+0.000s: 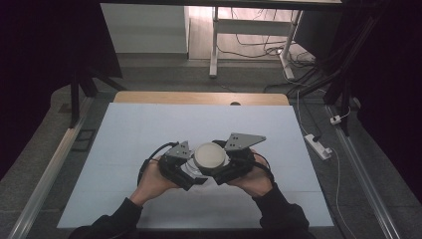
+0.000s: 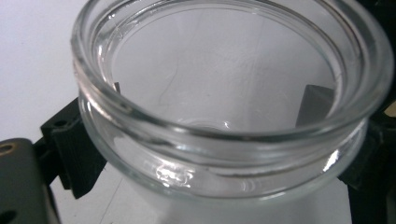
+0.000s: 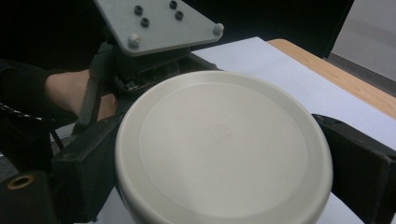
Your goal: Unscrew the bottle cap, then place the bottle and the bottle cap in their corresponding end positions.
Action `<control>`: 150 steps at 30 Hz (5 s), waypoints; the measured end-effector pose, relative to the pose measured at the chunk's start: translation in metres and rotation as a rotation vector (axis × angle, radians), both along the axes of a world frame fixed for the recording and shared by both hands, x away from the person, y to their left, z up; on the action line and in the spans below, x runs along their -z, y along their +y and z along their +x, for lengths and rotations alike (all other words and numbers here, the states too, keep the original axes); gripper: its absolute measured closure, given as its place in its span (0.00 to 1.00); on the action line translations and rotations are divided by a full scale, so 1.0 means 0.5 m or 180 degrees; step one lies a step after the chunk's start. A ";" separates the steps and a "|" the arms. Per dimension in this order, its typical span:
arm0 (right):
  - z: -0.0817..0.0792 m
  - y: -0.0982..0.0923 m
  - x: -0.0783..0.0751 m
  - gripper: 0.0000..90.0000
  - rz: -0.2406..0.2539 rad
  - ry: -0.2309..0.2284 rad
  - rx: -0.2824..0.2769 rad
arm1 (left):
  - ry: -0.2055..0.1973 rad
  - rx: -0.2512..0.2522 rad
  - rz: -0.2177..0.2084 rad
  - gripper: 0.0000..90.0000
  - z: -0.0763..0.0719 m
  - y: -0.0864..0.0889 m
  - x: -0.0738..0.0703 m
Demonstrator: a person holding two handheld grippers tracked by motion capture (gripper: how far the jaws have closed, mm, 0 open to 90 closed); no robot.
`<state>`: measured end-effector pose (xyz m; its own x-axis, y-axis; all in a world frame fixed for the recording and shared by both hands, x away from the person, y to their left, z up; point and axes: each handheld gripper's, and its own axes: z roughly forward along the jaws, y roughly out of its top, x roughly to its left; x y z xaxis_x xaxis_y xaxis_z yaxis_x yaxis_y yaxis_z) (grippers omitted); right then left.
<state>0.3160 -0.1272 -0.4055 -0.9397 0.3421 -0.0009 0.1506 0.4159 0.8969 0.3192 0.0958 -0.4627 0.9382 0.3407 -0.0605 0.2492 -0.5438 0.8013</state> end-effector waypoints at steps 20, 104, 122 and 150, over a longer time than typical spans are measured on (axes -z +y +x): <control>-0.026 -0.008 0.000 0.08 -0.0008 0.0016 -0.0034 | 0.0020 -0.0303 0.0008 0.08 0.027 0.026 0.010; -0.014 0.038 0.242 0.08 -0.0452 0.0236 0.0051 | -0.0199 -0.0798 -0.0012 0.08 0.226 -0.014 0.071; 0.000 0.055 0.266 0.08 -0.0768 0.0351 0.0055 | -0.0190 -0.0810 0.0016 0.08 0.242 -0.015 0.104; -0.005 0.037 0.238 0.00 -0.0575 0.0370 0.0155 | -0.0005 -0.0888 -0.0014 0.00 0.219 0.023 0.075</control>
